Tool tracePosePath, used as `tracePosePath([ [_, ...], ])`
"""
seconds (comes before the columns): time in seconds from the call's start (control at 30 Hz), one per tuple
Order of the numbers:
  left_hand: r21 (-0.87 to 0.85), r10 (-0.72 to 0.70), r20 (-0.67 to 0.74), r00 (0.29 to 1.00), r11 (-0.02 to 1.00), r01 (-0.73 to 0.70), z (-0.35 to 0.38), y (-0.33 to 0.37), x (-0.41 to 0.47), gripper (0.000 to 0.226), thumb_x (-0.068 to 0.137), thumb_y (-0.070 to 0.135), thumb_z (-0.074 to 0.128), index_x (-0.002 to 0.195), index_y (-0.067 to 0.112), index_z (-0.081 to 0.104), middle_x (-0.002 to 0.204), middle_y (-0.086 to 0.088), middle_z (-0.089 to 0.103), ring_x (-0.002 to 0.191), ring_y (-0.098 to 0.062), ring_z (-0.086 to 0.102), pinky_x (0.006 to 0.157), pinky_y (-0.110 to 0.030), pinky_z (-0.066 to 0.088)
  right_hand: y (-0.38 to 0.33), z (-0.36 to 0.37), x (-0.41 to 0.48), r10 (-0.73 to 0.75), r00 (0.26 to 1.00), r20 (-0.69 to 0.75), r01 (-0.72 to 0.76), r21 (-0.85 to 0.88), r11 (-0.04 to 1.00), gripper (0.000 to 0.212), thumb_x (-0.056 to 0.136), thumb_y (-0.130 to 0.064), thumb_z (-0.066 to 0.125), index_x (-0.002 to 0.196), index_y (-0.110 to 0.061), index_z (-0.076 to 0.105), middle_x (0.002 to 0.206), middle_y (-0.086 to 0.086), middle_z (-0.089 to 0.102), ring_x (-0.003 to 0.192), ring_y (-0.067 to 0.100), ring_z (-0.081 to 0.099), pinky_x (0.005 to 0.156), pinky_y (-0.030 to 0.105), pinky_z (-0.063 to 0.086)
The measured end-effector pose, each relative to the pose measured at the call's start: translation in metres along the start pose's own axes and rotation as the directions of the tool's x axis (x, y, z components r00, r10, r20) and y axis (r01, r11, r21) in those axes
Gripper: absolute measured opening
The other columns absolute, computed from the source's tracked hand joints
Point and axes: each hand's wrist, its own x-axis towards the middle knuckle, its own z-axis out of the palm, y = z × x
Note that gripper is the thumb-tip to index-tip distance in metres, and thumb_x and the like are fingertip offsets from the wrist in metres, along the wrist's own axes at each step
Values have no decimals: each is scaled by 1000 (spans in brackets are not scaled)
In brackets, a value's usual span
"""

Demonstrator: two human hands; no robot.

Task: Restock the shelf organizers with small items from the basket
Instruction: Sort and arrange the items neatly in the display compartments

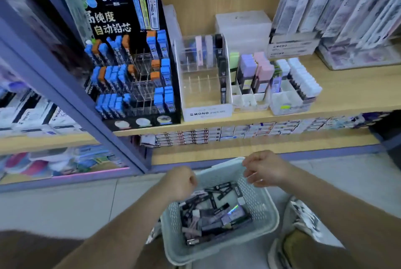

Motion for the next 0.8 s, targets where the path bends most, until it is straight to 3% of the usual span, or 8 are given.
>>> tracePosePath([
  [0.1, -70, -103, 35, 994, 992, 105, 56, -20, 19, 21, 89, 12, 49, 70, 19, 52, 75, -5, 57, 72, -24, 53, 62, -30, 38, 42, 44, 29, 120, 992, 27, -123, 174, 977, 9, 86, -5, 59, 83, -13, 55, 70, 8, 45, 54, 17, 40, 51, 21, 28],
  [0.17, -129, -152, 87, 985, 978, 163, 83, -24, 29, 9, 89, 12, 53, 95, 10, 59, 90, -10, 62, 80, -25, 57, 63, -29, 42, 73, 66, 55, 149, 989, 3, -149, 104, 983, 17, 84, -4, 60, 99, -12, 61, 73, 7, 46, 56, 14, 41, 49, 20, 29],
  [0.3, -234, -254, 106, 961, 933, 273, 124, -25, 55, 71, 85, 26, 66, 145, 11, 31, 143, -16, 38, 120, -30, 50, 96, -32, 46, 106, 86, 92, 192, 981, -40, -195, -91, 977, 36, 94, -10, 53, 130, -11, 52, 118, 9, 56, 95, 24, 55, 71, 27, 44],
  [0.43, -360, -375, 104, 921, 849, 386, 148, -16, 66, 97, 79, 32, 74, 151, 17, 10, 155, -14, 3, 123, -36, 47, 97, -34, 46, 121, 89, 118, 231, 966, -116, -246, -139, 959, 34, 94, -9, 51, 127, -9, 46, 112, 10, 55, 93, 25, 54, 70, 27, 40],
  [0.5, -312, -368, 33, 929, 880, 359, 158, -12, 65, 101, 78, 29, 75, 151, 24, 5, 155, -16, -3, 128, -41, 39, 99, -37, 44, 131, 95, 128, 252, 960, -125, -273, -195, 942, 53, 93, -15, 55, 142, -11, 37, 128, 13, 53, 103, 29, 57, 80, 32, 45],
  [0.57, -240, -355, -3, 935, 908, 344, 164, -12, 66, 104, 79, 27, 75, 151, 26, 0, 156, -16, -9, 137, -43, 25, 103, -41, 40, 135, 100, 132, 264, 957, -122, -288, -284, 915, 65, 92, -20, 57, 150, -19, 28, 149, 14, 32, 121, 32, 49, 93, 30, 42],
  [0.7, -159, -372, 24, 928, 915, 371, 166, -11, 72, 112, 79, 29, 76, 150, 22, -10, 156, -17, -17, 142, -41, 15, 106, -42, 36, 142, 103, 139, 295, 944, -149, -322, -202, 925, 74, 90, -14, 59, 153, -24, 20, 151, 17, 18, 96, 27, 49, 70, 22, 41],
  [0.8, -190, -385, 9, 923, 906, 379, 165, -9, 77, 117, 75, 33, 79, 150, 23, -10, 157, -18, -10, 134, -42, 33, 103, -42, 42, 146, 103, 144, 307, 937, -168, -337, -189, 923, 79, 87, -15, 61, 152, -28, 19, 148, 18, 19, 88, 24, 45, 65, 22, 41],
])
